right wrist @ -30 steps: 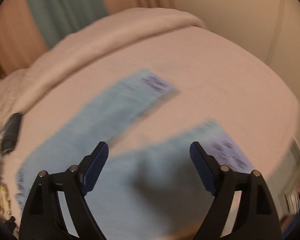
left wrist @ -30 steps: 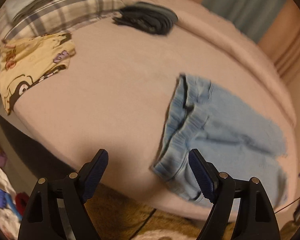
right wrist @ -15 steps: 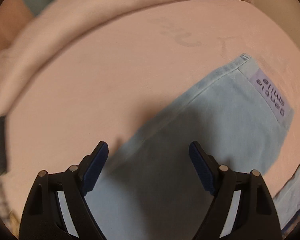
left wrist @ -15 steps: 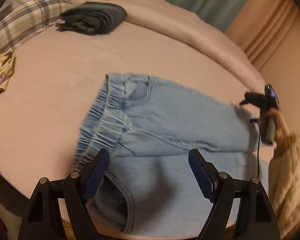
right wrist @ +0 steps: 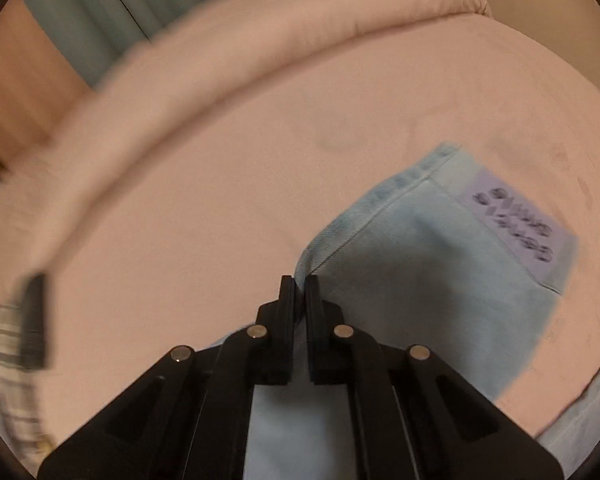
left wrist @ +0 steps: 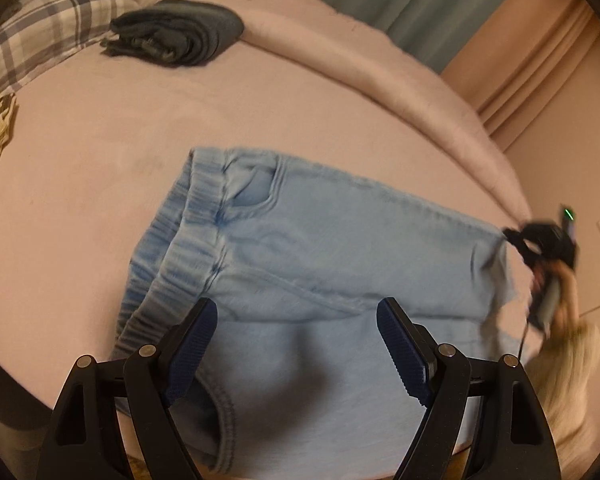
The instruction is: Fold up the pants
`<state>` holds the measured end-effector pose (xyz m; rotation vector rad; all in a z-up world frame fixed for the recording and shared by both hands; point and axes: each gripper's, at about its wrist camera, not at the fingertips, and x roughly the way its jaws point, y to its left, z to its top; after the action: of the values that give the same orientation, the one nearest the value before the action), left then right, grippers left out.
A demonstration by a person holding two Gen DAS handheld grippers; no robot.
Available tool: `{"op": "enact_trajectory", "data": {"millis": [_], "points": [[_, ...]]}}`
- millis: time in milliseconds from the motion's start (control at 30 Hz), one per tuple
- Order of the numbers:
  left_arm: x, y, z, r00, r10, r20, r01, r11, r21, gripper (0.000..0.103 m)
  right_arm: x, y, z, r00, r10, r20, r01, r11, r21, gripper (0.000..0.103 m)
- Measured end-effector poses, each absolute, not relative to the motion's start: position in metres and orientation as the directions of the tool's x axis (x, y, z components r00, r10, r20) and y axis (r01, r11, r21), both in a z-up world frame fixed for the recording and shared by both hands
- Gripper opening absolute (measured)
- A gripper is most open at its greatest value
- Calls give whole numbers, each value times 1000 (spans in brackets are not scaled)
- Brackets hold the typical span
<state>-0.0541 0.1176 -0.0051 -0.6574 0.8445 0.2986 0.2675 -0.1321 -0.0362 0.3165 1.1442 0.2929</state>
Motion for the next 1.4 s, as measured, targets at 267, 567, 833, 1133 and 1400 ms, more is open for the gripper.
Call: {"op": "enact_trajectory", "data": {"millis": [267, 567, 833, 1133, 1400], "points": [[-36, 120, 4, 685, -113, -719, -451, 710, -541, 82, 104, -234, 20, 556, 449, -699, -160, 883, 440, 5], [38, 123, -1, 627, -152, -764, -482, 695, -533, 82, 76, -278, -70, 398, 407, -822, -56, 905, 421, 4], [94, 155, -31, 526, -118, -842, -612, 635, -471, 82, 69, -272, -51, 423, 409, -808, -101, 908, 406, 4], [-15, 134, 6, 689, -160, -707, -474, 639, -606, 19, 63, -289, -7, 513, 436, -739, -166, 896, 413, 4], [-116, 89, -57, 522, -304, -797, -545, 600, -586, 19, 54, -318, 18, 507, 386, -771, -127, 918, 376, 5]]}}
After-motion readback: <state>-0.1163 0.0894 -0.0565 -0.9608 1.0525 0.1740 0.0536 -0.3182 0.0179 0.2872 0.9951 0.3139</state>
